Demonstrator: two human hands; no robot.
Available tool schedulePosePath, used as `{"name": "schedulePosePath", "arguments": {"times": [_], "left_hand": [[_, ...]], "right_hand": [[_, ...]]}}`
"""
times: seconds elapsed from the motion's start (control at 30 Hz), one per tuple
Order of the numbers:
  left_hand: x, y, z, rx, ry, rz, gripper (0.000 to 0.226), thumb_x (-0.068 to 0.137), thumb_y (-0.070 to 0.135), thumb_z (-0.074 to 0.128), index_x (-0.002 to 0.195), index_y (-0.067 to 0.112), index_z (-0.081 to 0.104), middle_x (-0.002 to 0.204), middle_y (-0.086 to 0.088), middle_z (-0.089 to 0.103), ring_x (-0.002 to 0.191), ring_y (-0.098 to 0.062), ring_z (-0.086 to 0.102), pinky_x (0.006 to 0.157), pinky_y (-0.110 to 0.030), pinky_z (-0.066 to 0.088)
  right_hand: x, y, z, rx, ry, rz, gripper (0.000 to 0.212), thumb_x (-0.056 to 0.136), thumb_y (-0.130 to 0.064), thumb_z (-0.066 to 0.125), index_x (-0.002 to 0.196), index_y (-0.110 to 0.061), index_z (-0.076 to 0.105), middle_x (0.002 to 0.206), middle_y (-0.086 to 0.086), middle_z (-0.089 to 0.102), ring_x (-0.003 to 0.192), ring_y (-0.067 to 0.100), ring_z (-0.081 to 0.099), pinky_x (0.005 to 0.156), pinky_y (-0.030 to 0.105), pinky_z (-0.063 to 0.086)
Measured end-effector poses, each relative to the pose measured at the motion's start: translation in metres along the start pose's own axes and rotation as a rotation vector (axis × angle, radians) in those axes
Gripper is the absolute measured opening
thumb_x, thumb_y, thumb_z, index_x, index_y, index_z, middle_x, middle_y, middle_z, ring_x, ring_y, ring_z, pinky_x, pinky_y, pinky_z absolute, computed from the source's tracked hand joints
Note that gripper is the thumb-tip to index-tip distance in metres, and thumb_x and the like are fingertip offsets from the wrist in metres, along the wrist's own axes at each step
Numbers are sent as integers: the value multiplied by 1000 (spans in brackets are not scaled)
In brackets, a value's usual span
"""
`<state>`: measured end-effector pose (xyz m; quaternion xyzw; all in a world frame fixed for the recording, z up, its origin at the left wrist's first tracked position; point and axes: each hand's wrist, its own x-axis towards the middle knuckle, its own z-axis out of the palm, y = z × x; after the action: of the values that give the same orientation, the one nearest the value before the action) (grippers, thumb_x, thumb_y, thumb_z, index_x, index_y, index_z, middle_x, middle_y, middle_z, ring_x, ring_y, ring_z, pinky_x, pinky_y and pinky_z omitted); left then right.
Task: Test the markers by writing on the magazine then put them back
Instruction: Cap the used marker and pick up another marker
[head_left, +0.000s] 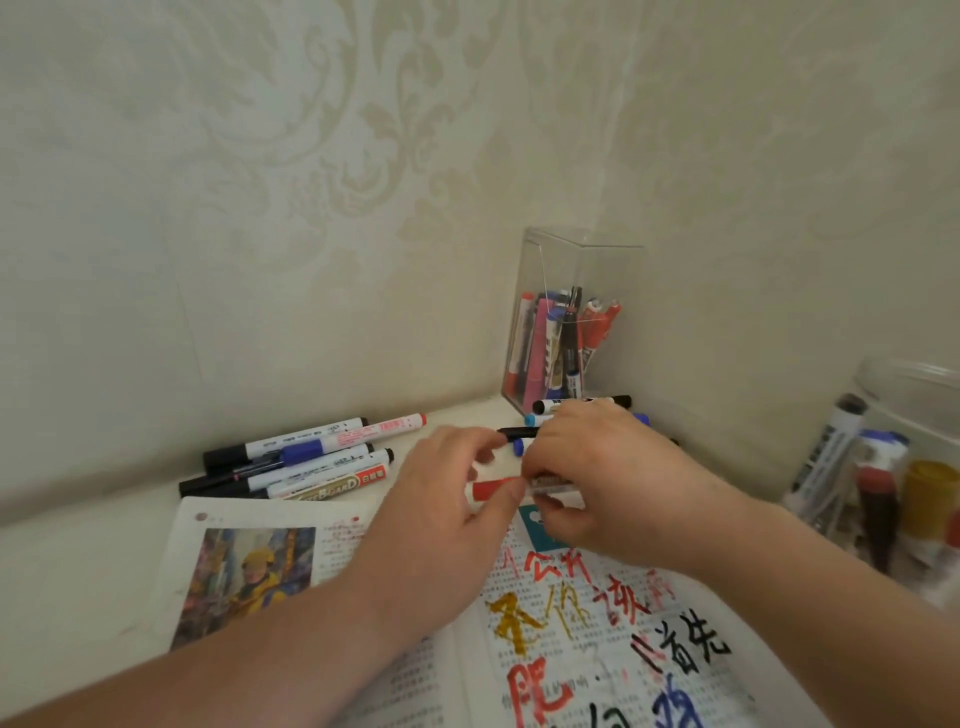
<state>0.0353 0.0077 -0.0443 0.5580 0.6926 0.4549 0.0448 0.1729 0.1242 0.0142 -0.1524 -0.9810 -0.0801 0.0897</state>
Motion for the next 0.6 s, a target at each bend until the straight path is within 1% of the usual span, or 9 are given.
{"name": "schedulePosePath", "arguments": {"times": [0.07, 0.1, 0.17, 0.23, 0.3, 0.37, 0.43, 0.5, 0.6], "left_hand": [[0, 1, 0, 27, -90, 35, 16, 101, 42, 51, 115, 43, 58, 103, 26, 58, 103, 7, 52, 83, -14, 42], [0, 2, -1, 33, -108, 50, 15, 102, 41, 49, 112, 44, 60, 100, 26, 59, 101, 7, 52, 81, -12, 41], [-1, 3, -2, 40, -107, 63, 14, 102, 43, 48, 111, 44, 59, 99, 27, 59, 101, 9, 52, 80, -10, 40], [-2, 3, -3, 42, -106, 73, 12, 102, 43, 49, 112, 43, 57, 99, 27, 58, 100, 9, 52, 78, -9, 41], [-3, 3, -3, 91, -146, 85, 7, 102, 39, 51, 108, 43, 53, 95, 24, 56, 95, 7, 51, 72, -11, 40], [-3, 4, -1, 151, -209, 89, 8, 103, 35, 48, 106, 42, 47, 91, 23, 55, 89, 6, 51, 66, -14, 38], [-2, 6, 2, 159, -252, 85, 10, 105, 33, 46, 110, 42, 46, 94, 23, 56, 88, 6, 52, 66, -14, 38], [-1, 7, 5, 121, -264, 98, 14, 105, 32, 44, 116, 41, 47, 100, 23, 57, 95, 8, 53, 72, -11, 41], [0, 4, 7, 82, -275, 112, 17, 103, 36, 42, 118, 40, 50, 105, 20, 58, 100, 6, 53, 81, -10, 41]], "right_hand": [[-10, -2, 2, 94, 37, 6, 18, 94, -43, 56, 101, -33, 68, 89, -14, 60, 88, 11, 53, 83, 35, 49], [-14, -1, 2, 128, 33, 66, 25, 93, -50, 53, 107, -36, 68, 92, -16, 61, 89, 8, 55, 82, 35, 51], [-21, 2, -1, 209, 3, 258, 40, 86, -67, 56, 118, -44, 63, 91, -19, 62, 83, 1, 57, 78, 30, 54], [-26, 8, -1, 345, -23, 421, 46, 75, -75, 64, 112, -47, 63, 82, -17, 61, 72, 0, 56, 66, 24, 50], [-31, 16, 7, 565, 15, 515, 39, 71, -67, 75, 98, -40, 71, 77, -12, 64, 66, 4, 57, 63, 27, 51], [-37, 22, 16, 941, 126, 547, 27, 70, -49, 84, 88, -31, 77, 72, -3, 68, 61, 20, 57, 57, 32, 53], [-40, 22, 27, 1321, 233, 533, 18, 71, -30, 83, 84, -18, 77, 62, 7, 60, 51, 19, 48, 46, 24, 41], [-38, 19, 32, 1494, 324, 495, 4, 82, -15, 77, 81, -14, 74, 59, 7, 56, 49, 15, 46, 44, 22, 36], [-30, 15, 37, 1589, 405, 435, 15, 92, -6, 69, 81, -15, 71, 60, 6, 53, 48, 15, 45, 44, 22, 35]]}}
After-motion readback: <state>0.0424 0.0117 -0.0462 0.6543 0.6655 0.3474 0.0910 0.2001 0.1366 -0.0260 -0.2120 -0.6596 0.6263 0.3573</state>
